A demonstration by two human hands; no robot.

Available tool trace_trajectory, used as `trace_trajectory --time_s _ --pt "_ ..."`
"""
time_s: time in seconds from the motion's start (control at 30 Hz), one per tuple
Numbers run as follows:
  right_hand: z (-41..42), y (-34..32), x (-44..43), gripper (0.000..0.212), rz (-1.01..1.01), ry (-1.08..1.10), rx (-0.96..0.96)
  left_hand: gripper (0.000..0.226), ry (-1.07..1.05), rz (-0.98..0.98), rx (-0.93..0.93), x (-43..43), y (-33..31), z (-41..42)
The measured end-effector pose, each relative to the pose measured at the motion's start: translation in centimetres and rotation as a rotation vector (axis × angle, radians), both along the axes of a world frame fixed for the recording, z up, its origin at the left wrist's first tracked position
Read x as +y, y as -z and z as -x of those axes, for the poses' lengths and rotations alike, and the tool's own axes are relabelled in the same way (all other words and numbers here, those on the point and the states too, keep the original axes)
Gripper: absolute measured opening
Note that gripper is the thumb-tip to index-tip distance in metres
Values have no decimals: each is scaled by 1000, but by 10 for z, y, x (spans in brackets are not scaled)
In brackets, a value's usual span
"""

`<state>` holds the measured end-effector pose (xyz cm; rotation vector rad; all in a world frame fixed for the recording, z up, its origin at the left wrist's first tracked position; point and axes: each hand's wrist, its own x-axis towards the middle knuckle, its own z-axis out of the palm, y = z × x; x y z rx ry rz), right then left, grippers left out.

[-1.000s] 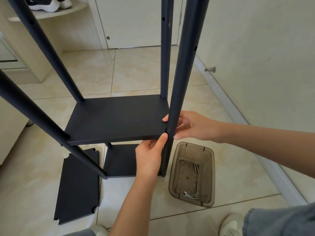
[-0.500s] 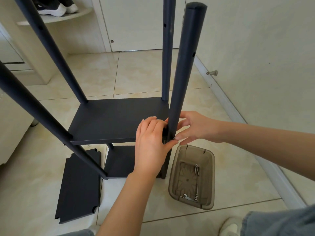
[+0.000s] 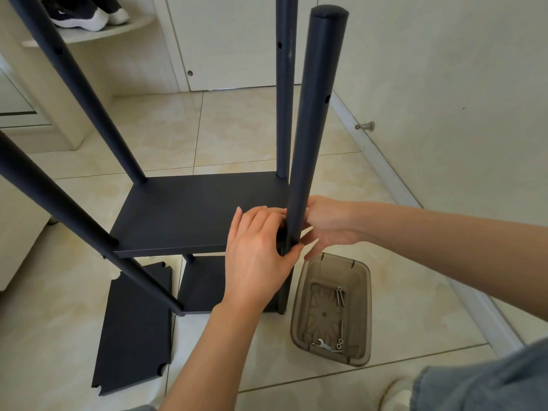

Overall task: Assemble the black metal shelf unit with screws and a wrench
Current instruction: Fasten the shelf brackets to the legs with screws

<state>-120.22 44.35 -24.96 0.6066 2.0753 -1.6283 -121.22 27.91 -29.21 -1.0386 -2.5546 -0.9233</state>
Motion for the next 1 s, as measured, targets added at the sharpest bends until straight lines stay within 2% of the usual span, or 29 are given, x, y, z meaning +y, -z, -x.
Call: trace_trajectory --time_s 0.23,0.4,0.53,0.6,0.83,0.93,1.0 --pt "-4 -5 3 37 130 3 -35 63 -87 190 143 -5 16 -3" --pt "-11 1 6 33 92 46 -8 63 -117 170 228 -4 22 -4" --pt "-20 10 25 46 73 103 -52 60 -129 142 286 -2 25 -4" --pt "-28 17 36 44 54 90 -78 59 -134 130 305 -2 27 -4" --pt "-54 85 57 20 -208 -30 -232 57 -150 109 319 0 29 -3" --pt "-55 126 52 29 -217 -115 -338 56 -156 100 324 -1 31 -2" --pt "-55 153 45 23 -277 -139 -349 56 -158 98 324 -1 32 -3"
